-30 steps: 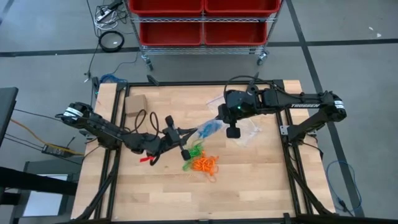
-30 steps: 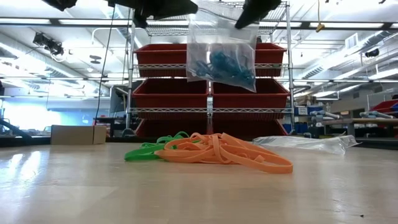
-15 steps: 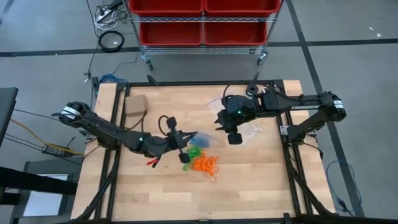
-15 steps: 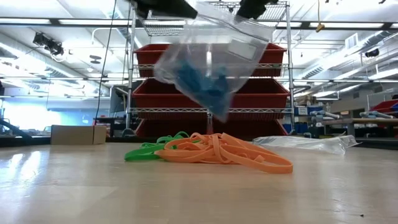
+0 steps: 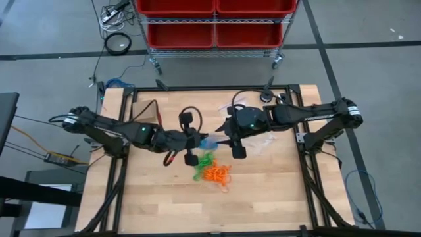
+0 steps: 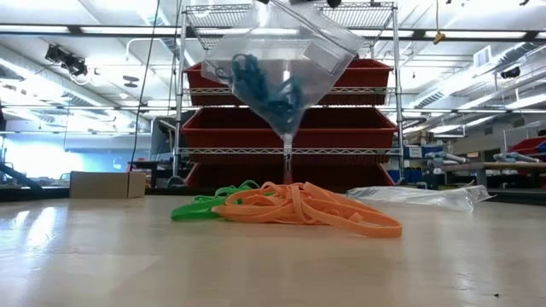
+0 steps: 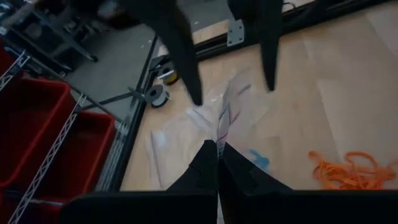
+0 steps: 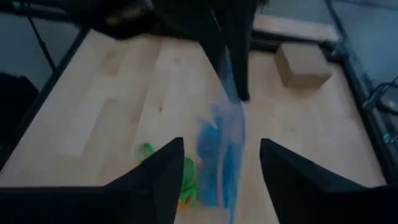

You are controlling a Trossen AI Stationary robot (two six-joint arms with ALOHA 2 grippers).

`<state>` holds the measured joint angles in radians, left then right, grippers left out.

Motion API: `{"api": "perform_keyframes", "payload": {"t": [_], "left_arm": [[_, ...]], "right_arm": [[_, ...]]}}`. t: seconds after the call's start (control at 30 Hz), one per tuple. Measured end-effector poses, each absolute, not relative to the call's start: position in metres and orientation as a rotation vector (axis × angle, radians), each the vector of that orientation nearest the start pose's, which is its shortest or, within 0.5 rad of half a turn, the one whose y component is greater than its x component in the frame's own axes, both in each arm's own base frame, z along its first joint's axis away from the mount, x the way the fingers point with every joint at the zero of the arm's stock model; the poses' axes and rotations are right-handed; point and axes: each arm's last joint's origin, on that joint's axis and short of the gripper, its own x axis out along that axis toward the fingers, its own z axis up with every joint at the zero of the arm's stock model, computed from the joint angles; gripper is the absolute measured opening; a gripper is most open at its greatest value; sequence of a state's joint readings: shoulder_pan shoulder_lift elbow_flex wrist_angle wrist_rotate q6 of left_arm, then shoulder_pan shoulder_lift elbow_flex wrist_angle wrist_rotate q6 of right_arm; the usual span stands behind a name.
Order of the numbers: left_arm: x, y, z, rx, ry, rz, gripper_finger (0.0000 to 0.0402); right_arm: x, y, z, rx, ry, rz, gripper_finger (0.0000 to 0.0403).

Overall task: Sort rubber bands
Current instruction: Close the top left transparent zip bag

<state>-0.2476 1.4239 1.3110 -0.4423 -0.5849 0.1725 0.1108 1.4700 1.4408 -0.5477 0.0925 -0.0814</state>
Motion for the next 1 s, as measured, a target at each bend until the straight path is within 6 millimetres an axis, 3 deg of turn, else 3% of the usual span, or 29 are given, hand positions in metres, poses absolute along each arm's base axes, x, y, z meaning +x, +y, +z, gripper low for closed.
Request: {"api": "perform_keyframes", "payload": {"t": [0.17, 0.53, 1.0], "left_arm": [[0.307, -0.056, 0.356, 0.366, 0.517, 0.245, 0.0], [0.31, -0.057, 0.353, 0.372, 0.521, 0.172, 0.0], [0.309, -0.055, 0.352, 0.4, 0.536, 0.158, 0.0]], "right_arm": [[0.32, 0.034, 0.367, -0.148, 0.561, 0.032, 0.0164], [0.335, 0.031, 0.352, -0.215, 0.6, 0.014, 0.0147], [0.336, 0.032, 0.35, -0.241, 0.602, 0.079, 0.0014]]}}
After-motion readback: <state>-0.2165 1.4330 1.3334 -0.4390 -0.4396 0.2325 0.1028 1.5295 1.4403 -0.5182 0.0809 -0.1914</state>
